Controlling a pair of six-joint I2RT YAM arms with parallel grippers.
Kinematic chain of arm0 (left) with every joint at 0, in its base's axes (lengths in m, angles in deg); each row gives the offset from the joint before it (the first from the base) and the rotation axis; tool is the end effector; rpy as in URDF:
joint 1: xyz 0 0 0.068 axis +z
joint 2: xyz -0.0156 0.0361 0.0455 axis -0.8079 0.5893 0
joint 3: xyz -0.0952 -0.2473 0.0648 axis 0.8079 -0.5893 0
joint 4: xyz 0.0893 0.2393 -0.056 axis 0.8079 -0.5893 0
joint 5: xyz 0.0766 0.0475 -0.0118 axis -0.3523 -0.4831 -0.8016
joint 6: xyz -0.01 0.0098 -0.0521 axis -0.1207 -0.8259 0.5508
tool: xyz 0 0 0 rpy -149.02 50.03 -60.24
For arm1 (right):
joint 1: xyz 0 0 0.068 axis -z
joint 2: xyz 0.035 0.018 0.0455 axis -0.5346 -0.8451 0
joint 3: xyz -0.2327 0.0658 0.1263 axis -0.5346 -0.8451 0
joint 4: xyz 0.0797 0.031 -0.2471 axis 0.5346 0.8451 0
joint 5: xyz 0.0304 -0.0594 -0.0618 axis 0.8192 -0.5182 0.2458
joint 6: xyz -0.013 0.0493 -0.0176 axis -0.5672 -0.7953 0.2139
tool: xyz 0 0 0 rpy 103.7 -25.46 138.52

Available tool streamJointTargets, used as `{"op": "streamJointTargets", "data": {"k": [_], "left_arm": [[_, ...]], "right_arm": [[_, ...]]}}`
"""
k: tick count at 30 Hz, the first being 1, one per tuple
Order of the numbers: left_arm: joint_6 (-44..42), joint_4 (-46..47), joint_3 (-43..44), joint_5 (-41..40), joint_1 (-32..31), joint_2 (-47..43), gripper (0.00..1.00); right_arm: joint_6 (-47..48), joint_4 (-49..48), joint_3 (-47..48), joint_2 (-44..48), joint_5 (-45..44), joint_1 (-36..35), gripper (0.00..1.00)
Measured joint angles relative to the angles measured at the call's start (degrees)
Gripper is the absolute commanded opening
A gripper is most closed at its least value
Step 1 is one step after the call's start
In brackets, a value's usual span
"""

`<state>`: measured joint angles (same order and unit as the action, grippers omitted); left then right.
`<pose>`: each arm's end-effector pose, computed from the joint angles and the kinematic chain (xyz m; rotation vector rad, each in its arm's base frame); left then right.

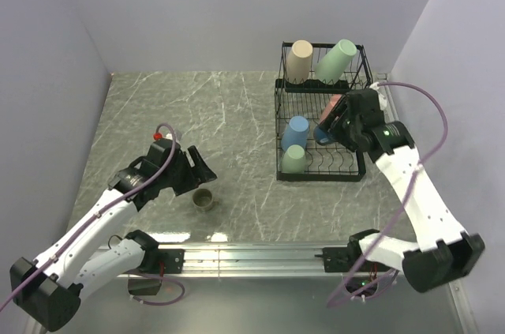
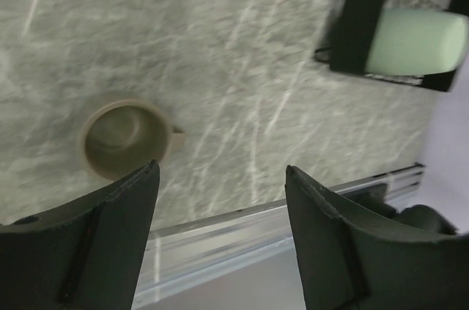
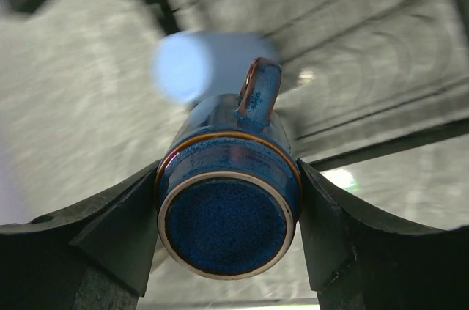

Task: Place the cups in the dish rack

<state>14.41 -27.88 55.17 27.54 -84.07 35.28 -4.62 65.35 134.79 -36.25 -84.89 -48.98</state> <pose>0.1512 -0.0912 0.2682 -0.4727 2.4522 -0.7729 0.2169 0.0599 0.3654 0.6446 2.2484 0.3948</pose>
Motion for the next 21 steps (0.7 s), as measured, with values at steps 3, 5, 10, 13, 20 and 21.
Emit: {"op": "streamJointTargets", "data": {"k": [3, 5, 10, 13, 20, 21], "left_arm": [[-1.07, -1.51, 0.09, -0.04, 0.0, 1.44, 0.73], [-1.46, -2.32, 0.09, -0.07, 0.0, 1.68, 0.73], [-2.03, -3.28, 0.09, -0.52, 0.0, 1.66, 0.73], [-2.19, -3.45, 0.09, -0.87, 0.0, 1.66, 0.73], [-2.21, -3.5, 0.09, -1.57, 0.0, 1.6, 0.73], [-2.23, -3.54, 0.09, -1.57, 0.0, 1.6, 0.72]], "right_arm": [[0.9, 0.81, -0.02, -4.17, -3.45, 1.73, 0.0], [1.49, 0.92, 0.02, -6.54, -5.99, 2.54, 0.0], [2.29, 1.09, 0.72, -13.68, -10.16, 4.15, 0.0], [2.4, 0.31, 0.98, -18.43, -10.62, 5.35, 0.0], [2.05, -4.0, -0.22, -23.47, -9.49, 9.42, 0.0], [1.9, -4.55, -0.22, -24.2, -9.49, 9.86, 0.0]]}}
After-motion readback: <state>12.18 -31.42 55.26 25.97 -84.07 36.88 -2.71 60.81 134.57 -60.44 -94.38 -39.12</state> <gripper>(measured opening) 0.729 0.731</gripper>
